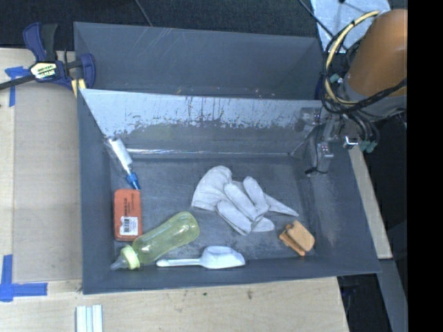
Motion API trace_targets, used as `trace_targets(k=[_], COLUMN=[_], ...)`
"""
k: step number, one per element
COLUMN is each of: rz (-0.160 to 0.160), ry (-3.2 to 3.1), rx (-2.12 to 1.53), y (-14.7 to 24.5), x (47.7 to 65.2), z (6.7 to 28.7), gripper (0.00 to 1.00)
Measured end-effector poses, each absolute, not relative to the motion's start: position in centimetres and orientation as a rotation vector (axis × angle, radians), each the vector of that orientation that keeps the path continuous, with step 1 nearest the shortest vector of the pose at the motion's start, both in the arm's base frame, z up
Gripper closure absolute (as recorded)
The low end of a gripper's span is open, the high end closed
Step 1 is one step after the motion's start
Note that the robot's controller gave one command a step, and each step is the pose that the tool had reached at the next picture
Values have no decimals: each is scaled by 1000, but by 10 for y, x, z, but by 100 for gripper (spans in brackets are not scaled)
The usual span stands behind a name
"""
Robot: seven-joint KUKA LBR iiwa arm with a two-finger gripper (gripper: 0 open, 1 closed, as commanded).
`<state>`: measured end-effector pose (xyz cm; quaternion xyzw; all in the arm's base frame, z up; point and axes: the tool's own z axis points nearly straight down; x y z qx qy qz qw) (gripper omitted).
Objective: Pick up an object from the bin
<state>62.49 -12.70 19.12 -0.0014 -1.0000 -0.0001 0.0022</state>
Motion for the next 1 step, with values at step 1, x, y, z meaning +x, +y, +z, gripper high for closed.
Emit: trace_targets(k=[1], rz=[2], ry=[-3146], rx=[-1], y=[-127], x=[627], z=[197], gripper=[0])
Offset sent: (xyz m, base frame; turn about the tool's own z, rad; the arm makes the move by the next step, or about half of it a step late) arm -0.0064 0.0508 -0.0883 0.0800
